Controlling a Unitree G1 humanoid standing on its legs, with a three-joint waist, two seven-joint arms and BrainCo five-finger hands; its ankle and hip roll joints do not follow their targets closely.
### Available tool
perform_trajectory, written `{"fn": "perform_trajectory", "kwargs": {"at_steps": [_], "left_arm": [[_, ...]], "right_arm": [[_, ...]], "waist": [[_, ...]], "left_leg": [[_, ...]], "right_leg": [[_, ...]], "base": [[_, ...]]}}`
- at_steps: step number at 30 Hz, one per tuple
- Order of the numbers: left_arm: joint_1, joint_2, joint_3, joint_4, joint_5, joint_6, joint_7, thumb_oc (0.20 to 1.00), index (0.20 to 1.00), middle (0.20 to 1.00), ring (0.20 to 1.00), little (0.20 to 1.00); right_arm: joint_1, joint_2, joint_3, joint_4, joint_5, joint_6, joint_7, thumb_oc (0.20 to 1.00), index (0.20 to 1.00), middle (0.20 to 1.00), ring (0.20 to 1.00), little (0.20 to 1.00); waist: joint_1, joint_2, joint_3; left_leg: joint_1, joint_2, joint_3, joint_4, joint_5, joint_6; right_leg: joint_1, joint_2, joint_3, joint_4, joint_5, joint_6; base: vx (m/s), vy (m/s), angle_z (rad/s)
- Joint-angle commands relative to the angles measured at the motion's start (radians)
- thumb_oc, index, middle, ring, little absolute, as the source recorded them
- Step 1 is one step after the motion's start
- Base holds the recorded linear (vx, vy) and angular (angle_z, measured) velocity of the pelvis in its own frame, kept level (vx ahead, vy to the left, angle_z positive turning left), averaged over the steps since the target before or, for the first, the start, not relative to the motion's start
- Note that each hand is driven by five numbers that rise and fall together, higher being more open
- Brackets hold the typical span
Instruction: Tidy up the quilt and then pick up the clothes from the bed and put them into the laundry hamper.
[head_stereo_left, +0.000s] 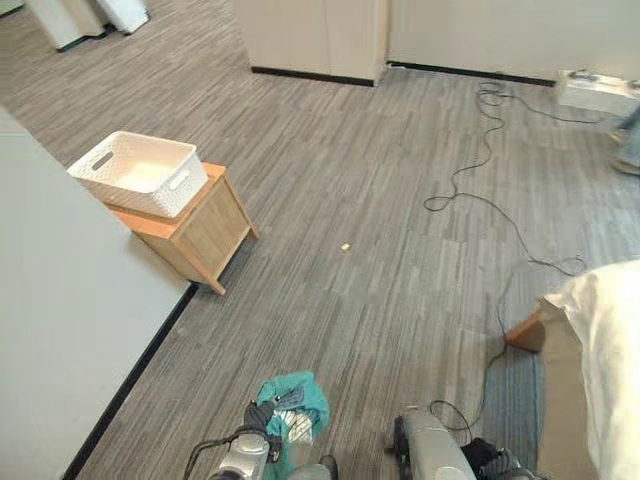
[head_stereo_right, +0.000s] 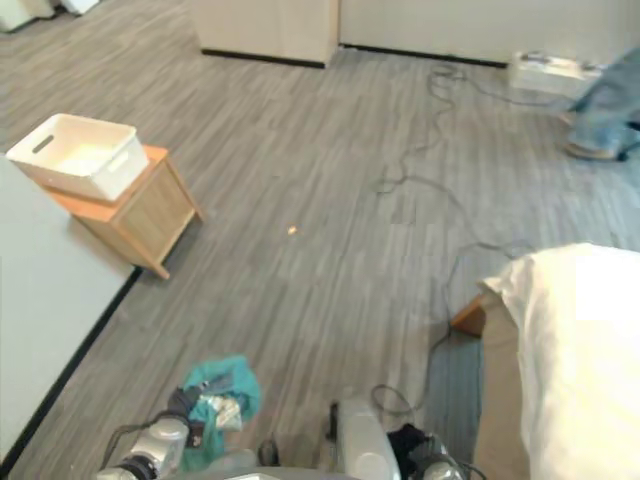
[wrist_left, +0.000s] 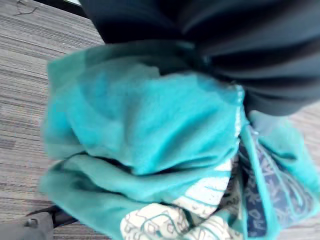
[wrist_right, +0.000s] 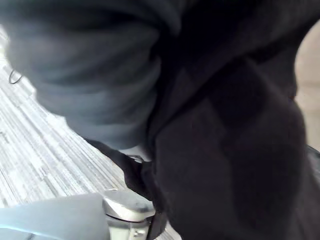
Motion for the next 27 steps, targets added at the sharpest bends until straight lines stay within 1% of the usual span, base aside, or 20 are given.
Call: {"fn": "perform_trajectory", "kwargs": {"at_steps": [1, 4, 5, 6, 7, 9, 10, 12, 13, 14, 15, 16, 18, 21, 22, 23, 24, 25, 26, 27], "left_arm": [[-0.048, 0.003, -0.028, 0.017, 0.07, -0.023, 0.016, 0.2, 0.2, 0.2, 0.2, 0.2], [-0.04, -0.006, -0.03, 0.032, 0.074, -0.021, 0.02, 0.2, 0.2, 0.2, 0.2, 0.2], [-0.03, -0.015, -0.019, 0.04, 0.058, -0.014, 0.027, 0.2, 0.2, 0.2, 0.2, 0.2], [-0.03, -0.015, -0.019, 0.04, 0.058, -0.014, 0.027, 0.2, 0.2, 0.2, 0.2, 0.2], [-0.024, -0.013, -0.017, 0.042, 0.056, -0.011, 0.024, 0.2, 0.2, 0.2, 0.2, 0.2], [-0.018, -0.003, -0.015, 0.013, 0.027, -0.017, 0.033, 0.2, 0.2, 0.2, 0.2, 0.2], [-0.024, 0.003, -0.021, -0.013, 0.021, -0.018, 0.04, 0.2, 0.2, 0.2, 0.2, 0.2], [-0.029, 0.001, -0.022, -0.021, 0.018, -0.02, 0.039, 0.2, 0.2, 0.2, 0.2, 0.2], [-0.03, 0.0, -0.023, -0.031, 0.017, -0.023, 0.043, 0.2, 0.2, 0.2, 0.2, 0.2], [-0.026, -0.006, -0.022, -0.046, 0.023, -0.029, 0.038, 0.2, 0.2, 0.2, 0.2, 0.2], [-0.026, -0.006, -0.022, -0.046, 0.023, -0.029, 0.038, 0.2, 0.2, 0.2, 0.2, 0.2], [-0.015, -0.014, -0.027, -0.041, 0.044, -0.031, 0.025, 0.2, 0.2, 0.2, 0.2, 0.2], [-0.007, -0.016, -0.027, -0.048, 0.06, -0.025, 0.017, 0.2, 0.2, 0.2, 0.2, 0.2], [0.022, -0.014, -0.011, -0.038, 0.072, -0.013, 0.015, 0.2, 0.2, 0.2, 0.2, 0.2], [0.022, -0.014, -0.011, -0.038, 0.072, -0.013, 0.015, 0.2, 0.2, 0.2, 0.2, 0.2], [0.022, -0.017, -0.017, -0.023, 0.086, -0.01, 0.012, 0.2, 0.2, 0.2, 0.2, 0.2], [0.02, -0.006, -0.025, -0.022, 0.112, -0.002, 0.012, 0.2, 0.2, 0.2, 0.2, 0.2], [0.02, -0.006, -0.025, -0.022, 0.112, -0.002, 0.012, 0.2, 0.2, 0.2, 0.2, 0.2], [0.017, -0.001, -0.025, -0.023, 0.121, 0.001, 0.015, 0.2, 0.2, 0.2, 0.2, 0.2], [0.015, 0.004, -0.024, -0.023, 0.124, 0.004, 0.016, 0.2, 0.2, 0.2, 0.2, 0.2]], "right_arm": [[-0.055, -0.07, 0.002, -0.036, 0.006, -0.011, -0.026, 0.2, 0.2, 0.2, 0.2, 0.2], [-0.052, -0.072, 0.008, -0.022, -0.007, -0.007, -0.02, 0.2, 0.2, 0.2, 0.2, 0.2], [-0.059, -0.084, 0.024, -0.016, -0.015, -0.009, -0.013, 0.2, 0.2, 0.2, 0.2, 0.2], [-0.059, -0.083, 0.025, -0.016, -0.015, -0.009, -0.013, 0.2, 0.2, 0.2, 0.2, 0.2], [-0.06, -0.087, 0.024, -0.011, -0.011, -0.011, -0.009, 0.2, 0.2, 0.2, 0.2, 0.2], [-0.051, -0.105, 0.028, -0.041, 0.002, -0.019, -0.022, 0.2, 0.2, 0.2, 0.2, 0.2], [-0.058, -0.115, 0.032, -0.042, -0.002, -0.009, -0.026, 0.2, 0.2, 0.2, 0.2, 0.2], [-0.066, -0.115, 0.033, -0.039, -0.003, -0.005, -0.023, 0.2, 0.2, 0.2, 0.2, 0.2], [-0.065, -0.116, 0.035, -0.044, -0.005, -0.006, -0.018, 0.2, 0.2, 0.2, 0.2, 0.2], [-0.058, -0.114, 0.04, -0.05, -0.009, -0.011, -0.007, 0.2, 0.2, 0.2, 0.2, 0.2], [-0.058, -0.114, 0.04, -0.05, -0.009, -0.011, -0.007, 0.2, 0.2, 0.2, 0.2, 0.2], [-0.052, -0.108, 0.04, -0.043, -0.012, -0.018, -0.006, 0.2, 0.2, 0.2, 0.2, 0.2], [-0.046, -0.097, 0.031, -0.042, -0.008, -0.016, -0.008, 0.2, 0.2, 0.2, 0.2, 0.2], [-0.022, -0.071, 0.036, -0.027, -0.035, -0.011, -0.001, 0.2, 0.2, 0.2, 0.2, 0.2], [-0.022, -0.071, 0.036, -0.027, -0.035, -0.011, -0.001, 0.2, 0.2, 0.2, 0.2, 0.2], [-0.02, -0.063, 0.035, -0.015, -0.04, -0.017, -0.005, 0.2, 0.2, 0.2, 0.2, 0.2], [-0.006, -0.045, 0.023, -0.02, -0.031, -0.017, 0.003, 0.2, 0.2, 0.2, 0.2, 0.2], [-0.006, -0.045, 0.023, -0.02, -0.031, -0.017, 0.003, 0.2, 0.2, 0.2, 0.2, 0.2], [-0.008, -0.041, 0.024, -0.027, -0.021, -0.022, 0.001, 0.2, 0.2, 0.2, 0.2, 0.2], [-0.008, -0.039, 0.018, -0.036, -0.021, -0.02, 0.004, 0.2, 0.2, 0.2, 0.2, 0.2]], "waist": [[-0.018, 0.005, 0.022], [-0.018, -0.003, 0.003], [-0.028, -0.001, -0.001], [-0.028, -0.003, -0.003], [-0.028, -0.007, -0.003], [0.001, -0.039, 0.023], [0.036, -0.067, 0.045], [0.049, -0.072, 0.046], [0.06, -0.074, 0.043], [0.078, -0.06, 0.027], [0.08, -0.063, 0.026], [0.085, -0.042, 0.004], [0.083, -0.031, -0.019], [0.099, -0.037, -0.06], [0.097, -0.037, -0.06], [0.106, -0.067, -0.077], [0.095, -0.065, -0.073], [0.095, -0.066, -0.073], [0.073, -0.053, -0.057], [0.061, -0.037, -0.046]], "left_leg": [[0.079, -0.1, -0.017, -0.077, 0.022, -0.127], [0.113, -0.088, -0.037, -0.014, 0.002, -0.141], [0.061, -0.067, -0.034, 0.232, 0.073, -0.161], [0.058, -0.069, -0.034, 0.232, 0.075, -0.161], [0.0, -0.053, -0.027, 0.414, 0.167, -0.171], [-0.151, -0.019, 0.005, 0.698, 0.253, -0.16], [-0.298, -0.015, 0.064, 0.833, 0.212, -0.151], [-0.35, -0.014, 0.101, 0.845, 0.195, -0.155], [-0.375, -0.026, 0.131, 0.787, 0.185, -0.158], [-0.389, -0.044, 0.198, 0.565, 0.172, -0.149], [-0.385, -0.048, 0.201, 0.555, 0.178, -0.149], [-0.368, -0.036, 0.304, 0.259, 0.186, -0.144], [-0.342, -0.014, 0.427, 0.071, 0.208, -0.158], [-0.305, -0.041, 0.427, 0.008, 0.224, -0.108], [-0.305, -0.042, 0.427, 0.008, 0.224, -0.107], [-0.286, -0.092, 0.403, 0.01, 0.195, -0.085], [-0.243, -0.106, 0.386, 0.013, 0.172, -0.051], [-0.243, -0.107, 0.386, 0.012, 0.172, -0.05], [-0.193, -0.103, 0.374, 0.003, 0.155, -0.043], [-0.151, -0.093, 0.353, -0.013, 0.146, -0.038]], "right_leg": [[0.148, -0.017, 0.042, -0.385, 0.12, 0.058], [0.156, -0.017, 0.051, -0.336, 0.138, 0.054], [0.187, 0.005, 0.06, -0.287, 0.137, 0.018], [0.185, 0.003, 0.061, -0.288, 0.139, 0.018], [0.211, 0.005, 0.047, -0.279, 0.127, -0.008], [0.289, -0.015, 0.019, -0.287, 0.093, -0.062], [0.363, -0.04, 0.005, -0.322, 0.067, -0.088], [0.398, -0.048, 0.002, -0.338, 0.06, -0.089], [0.43, -0.057, -0.003, -0.353, 0.049, -0.086], [0.497, -0.053, -0.01, -0.371, 0.021, -0.069], [0.496, -0.057, -0.008, -0.371, 0.023, -0.068], [0.561, -0.046, -0.033, -0.377, -0.033, -0.048], [0.637, -0.047, -0.064, -0.386, -0.088, -0.03], [0.664, -0.051, -0.089, -0.306, -0.096, -0.002], [0.664, -0.051, -0.09, -0.305, -0.097, -0.002], [0.663, -0.074, -0.088, -0.187, -0.032, 0.039], [0.566, -0.071, -0.075, 0.074, 0.129, 0.109], [0.564, -0.072, -0.075, 0.077, 0.127, 0.109], [0.494, -0.05, -0.046, 0.228, 0.199, 0.113], [0.43, -0.042, -0.046, 0.322, 0.174, 0.11]], "base": [[0.53, -0.197, 1.03], [0.67, -0.309, 0.53], [0.48, -0.329, 0.38], [0.58, -0.426, 0.55], [0.34, -0.301, 0.52], [0.61, -0.503, 0.3], [0.52, -0.389, 0.37], [0.44, -0.167, 0.44], [0.81, -0.086, 0.22], [0.62, -0.039, 0.12], [0.92, 0.043, 0.12], [0.77, 0.085, 0.09], [0.73, 0.087, 0.09], [0.66, 0.031, 0.17], [0.57, 0.07, 0.17], [0.66, 0.085, 0.38], [0.66, 0.084, 0.42], [0.55, 0.04, 0.42], [0.38, 0.017, 0.45], [0.57, 0.024, 0.58]]}}
